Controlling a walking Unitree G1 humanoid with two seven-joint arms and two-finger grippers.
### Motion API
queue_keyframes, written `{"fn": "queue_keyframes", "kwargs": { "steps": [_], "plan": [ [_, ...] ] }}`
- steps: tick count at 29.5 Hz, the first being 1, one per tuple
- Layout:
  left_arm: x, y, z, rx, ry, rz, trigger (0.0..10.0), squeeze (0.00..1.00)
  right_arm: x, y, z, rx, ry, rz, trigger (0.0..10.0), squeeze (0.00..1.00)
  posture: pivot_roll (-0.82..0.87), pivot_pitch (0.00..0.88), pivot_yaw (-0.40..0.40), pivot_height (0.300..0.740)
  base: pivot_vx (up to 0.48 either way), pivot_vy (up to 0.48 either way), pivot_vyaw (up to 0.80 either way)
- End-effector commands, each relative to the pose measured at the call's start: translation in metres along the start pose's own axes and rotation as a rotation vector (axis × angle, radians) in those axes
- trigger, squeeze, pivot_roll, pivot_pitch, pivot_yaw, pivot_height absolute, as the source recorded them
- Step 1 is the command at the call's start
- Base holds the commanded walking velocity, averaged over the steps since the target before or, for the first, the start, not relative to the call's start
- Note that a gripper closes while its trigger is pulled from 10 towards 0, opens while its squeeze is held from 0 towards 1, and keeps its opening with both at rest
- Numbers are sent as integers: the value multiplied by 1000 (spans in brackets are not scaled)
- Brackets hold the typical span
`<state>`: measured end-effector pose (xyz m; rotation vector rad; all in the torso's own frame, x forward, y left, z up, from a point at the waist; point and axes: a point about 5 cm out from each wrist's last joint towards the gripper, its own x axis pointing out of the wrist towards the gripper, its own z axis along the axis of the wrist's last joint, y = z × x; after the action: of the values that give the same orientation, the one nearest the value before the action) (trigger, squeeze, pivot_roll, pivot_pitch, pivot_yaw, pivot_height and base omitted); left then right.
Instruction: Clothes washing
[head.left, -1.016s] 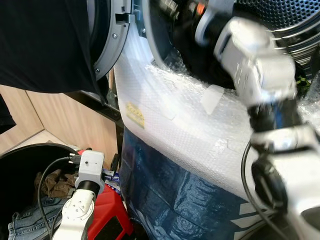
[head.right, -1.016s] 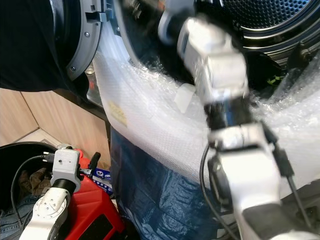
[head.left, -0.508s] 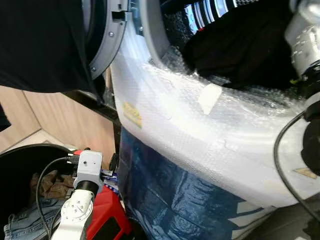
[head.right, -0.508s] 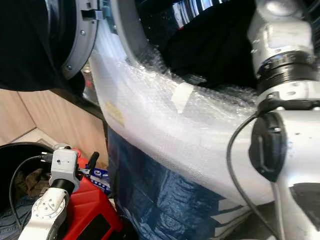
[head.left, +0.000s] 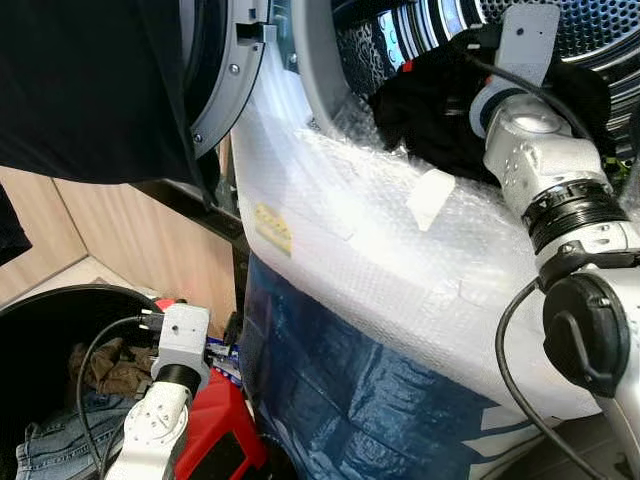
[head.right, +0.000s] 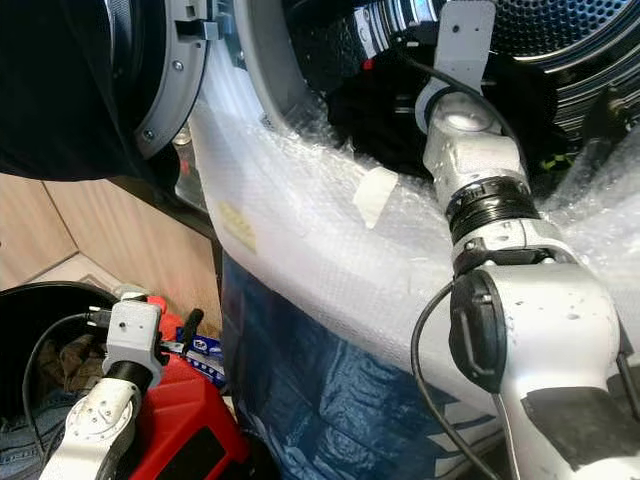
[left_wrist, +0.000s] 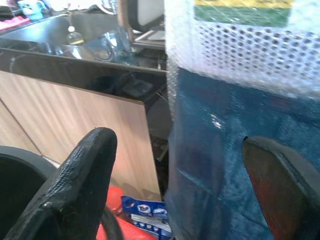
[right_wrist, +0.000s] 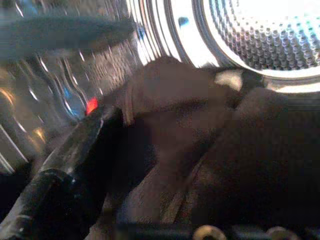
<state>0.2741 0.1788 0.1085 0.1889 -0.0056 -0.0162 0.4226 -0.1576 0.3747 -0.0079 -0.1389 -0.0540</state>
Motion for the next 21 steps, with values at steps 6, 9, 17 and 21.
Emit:
{"fn": "queue_keyframes", "kwargs": {
  "steps": [6, 9, 17, 21],
  "plan": [
    [0, -11, 2, -20, 1, -38, 10000, 0, -28, -12, 7, 3, -27, 12, 10000, 0, 59, 112, -122, 740, 0, 0, 0],
    [0, -11, 2, -21, 1, -39, 10000, 0, -36, -13, 5, -5, -30, 14, 10000, 0, 59, 112, -122, 740, 0, 0, 0],
    [1, -14, 2, -27, 4, -51, 10000, 0, -80, -10, -1, 13, -38, 134, 10000, 0, 40, 118, -123, 740, 0, 0, 0],
    [0, -12, 1, -25, 8, -53, 10000, 0, -93, -23, -1, -21, -26, 145, 10000, 0, 38, 123, -121, 740, 0, 0, 0]
  ]
}}
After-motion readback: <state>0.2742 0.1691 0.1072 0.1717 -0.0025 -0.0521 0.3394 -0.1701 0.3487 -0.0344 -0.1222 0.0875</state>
